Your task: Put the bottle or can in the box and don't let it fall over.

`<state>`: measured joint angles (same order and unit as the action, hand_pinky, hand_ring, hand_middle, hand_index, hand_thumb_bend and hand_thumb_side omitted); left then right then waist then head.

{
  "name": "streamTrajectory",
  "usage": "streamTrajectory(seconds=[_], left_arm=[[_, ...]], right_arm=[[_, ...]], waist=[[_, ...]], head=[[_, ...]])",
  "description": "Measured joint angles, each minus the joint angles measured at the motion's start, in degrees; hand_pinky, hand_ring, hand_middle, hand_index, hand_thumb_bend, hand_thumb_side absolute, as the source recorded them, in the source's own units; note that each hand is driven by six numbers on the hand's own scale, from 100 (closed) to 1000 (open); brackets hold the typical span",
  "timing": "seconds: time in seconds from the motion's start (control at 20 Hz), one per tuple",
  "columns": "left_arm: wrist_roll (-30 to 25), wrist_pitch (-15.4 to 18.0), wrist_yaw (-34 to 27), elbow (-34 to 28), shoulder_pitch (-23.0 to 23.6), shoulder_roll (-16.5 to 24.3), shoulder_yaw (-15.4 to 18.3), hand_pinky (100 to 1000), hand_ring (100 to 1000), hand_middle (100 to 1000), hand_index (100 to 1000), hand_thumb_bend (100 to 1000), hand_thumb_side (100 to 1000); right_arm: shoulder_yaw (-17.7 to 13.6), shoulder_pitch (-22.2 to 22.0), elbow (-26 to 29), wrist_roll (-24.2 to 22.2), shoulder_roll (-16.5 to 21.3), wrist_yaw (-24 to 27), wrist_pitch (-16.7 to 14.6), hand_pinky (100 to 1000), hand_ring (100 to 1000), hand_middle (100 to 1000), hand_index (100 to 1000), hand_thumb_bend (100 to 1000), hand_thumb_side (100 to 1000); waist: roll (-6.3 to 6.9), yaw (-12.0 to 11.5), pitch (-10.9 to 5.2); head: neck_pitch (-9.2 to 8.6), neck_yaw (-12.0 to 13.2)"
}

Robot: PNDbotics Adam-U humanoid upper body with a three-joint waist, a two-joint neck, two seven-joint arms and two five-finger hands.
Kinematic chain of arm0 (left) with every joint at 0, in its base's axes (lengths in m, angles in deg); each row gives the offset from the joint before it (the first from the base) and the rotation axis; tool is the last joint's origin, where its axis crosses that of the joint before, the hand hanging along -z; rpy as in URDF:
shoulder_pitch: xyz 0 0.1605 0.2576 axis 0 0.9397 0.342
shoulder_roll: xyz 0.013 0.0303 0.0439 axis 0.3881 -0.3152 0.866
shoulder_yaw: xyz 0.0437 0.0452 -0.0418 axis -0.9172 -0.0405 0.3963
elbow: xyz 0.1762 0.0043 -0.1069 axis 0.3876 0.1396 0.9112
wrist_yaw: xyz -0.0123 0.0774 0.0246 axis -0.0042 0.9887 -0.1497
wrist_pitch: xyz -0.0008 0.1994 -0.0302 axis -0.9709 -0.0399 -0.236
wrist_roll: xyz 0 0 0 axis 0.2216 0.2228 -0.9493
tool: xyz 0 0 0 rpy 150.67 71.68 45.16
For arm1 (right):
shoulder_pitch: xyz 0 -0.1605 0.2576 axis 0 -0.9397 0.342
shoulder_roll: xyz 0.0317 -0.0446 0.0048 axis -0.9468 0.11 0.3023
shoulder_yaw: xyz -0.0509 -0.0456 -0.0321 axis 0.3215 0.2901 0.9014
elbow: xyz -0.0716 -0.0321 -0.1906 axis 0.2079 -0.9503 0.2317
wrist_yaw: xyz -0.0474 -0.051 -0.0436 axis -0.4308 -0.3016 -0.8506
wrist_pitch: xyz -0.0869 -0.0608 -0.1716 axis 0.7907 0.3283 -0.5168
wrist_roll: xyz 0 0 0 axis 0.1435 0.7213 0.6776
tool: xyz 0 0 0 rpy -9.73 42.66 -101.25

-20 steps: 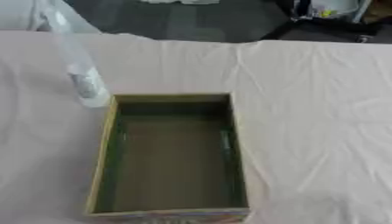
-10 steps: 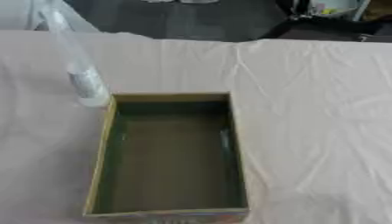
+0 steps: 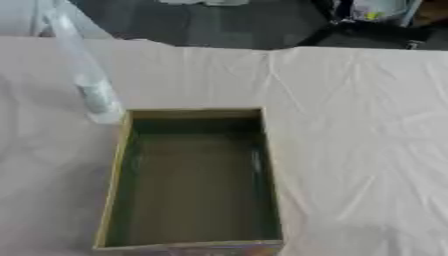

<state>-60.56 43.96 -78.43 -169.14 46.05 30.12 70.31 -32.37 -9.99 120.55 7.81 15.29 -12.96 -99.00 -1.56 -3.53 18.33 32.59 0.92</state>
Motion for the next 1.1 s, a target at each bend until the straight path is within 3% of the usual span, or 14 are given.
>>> streamTrajectory(seconds=[1.1], left_arm=[[-4.1,-4.1,-2.4,4.4,-8.6,-0.1,-2.7,1000,1000,1000,886,324,479]], right_arm=[[0.5,1.3,0.0,-0.8,0.2,0.4,0.8,949,772,856,938,100,554]], waist=[[0.01,0.8,0.71]], head=[[-0.83,1.9]])
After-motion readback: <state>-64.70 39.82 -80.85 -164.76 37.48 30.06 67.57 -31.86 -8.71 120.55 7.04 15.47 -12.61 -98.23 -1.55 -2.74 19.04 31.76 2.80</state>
